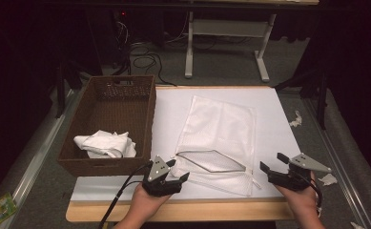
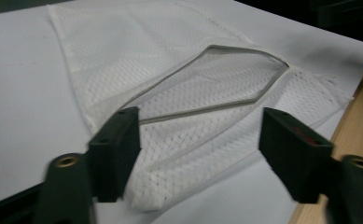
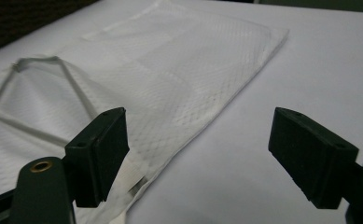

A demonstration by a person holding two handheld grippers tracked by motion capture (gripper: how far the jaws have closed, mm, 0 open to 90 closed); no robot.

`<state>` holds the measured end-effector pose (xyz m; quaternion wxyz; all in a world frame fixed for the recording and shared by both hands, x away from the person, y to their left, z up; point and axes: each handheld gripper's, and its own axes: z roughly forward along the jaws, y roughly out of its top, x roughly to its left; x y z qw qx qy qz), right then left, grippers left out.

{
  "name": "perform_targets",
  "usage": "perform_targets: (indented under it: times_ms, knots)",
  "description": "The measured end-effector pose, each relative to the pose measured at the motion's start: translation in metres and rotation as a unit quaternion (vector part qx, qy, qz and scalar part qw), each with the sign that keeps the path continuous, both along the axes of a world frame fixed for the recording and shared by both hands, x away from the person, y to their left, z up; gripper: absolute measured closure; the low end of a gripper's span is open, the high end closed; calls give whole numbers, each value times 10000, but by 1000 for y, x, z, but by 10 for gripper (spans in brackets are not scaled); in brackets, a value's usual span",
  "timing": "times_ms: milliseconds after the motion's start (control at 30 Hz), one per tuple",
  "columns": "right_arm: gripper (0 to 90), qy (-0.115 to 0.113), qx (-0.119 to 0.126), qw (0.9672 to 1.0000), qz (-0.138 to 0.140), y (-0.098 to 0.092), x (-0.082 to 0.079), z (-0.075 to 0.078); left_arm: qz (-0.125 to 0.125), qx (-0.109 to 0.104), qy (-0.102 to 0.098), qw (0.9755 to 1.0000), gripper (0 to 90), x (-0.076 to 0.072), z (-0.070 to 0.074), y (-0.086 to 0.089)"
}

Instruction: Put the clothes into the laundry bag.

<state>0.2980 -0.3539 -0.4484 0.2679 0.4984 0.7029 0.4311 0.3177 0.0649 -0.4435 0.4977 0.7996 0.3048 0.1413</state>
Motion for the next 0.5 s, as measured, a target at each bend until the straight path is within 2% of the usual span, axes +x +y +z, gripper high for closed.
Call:
perform_targets:
  times_ms: [33,67,133,200,267,300,433,500]
  knots:
    - [208,76,-16,10000,-42,3,8,-2,44,29,-93,9999,216,1,0,0]
    - [214,178,-23,9998,-49,6,16,-4,83,51,-160,9998,214,1,-1,0]
    - [263,177,-187,9995,-157,11,33,-3,98,89,-145,9998,214,2,-1,1]
    - [298,207,-111,9992,-325,12,55,-3,115,25,-127,9999,215,4,-1,4]
    - [323,394,-84,9975,-574,13,80,-5,43,-118,-7,9999,216,5,-1,5]
    - [344,481,-90,9967,-649,14,92,-7,16,-128,-20,9999,212,5,-1,4]
    - [428,606,-365,9939,-851,18,131,-13,-39,-11,-145,9999,209,3,-3,0]
    - [499,833,-404,9907,-996,20,148,-17,-117,-54,-79,9999,208,3,-4,0]
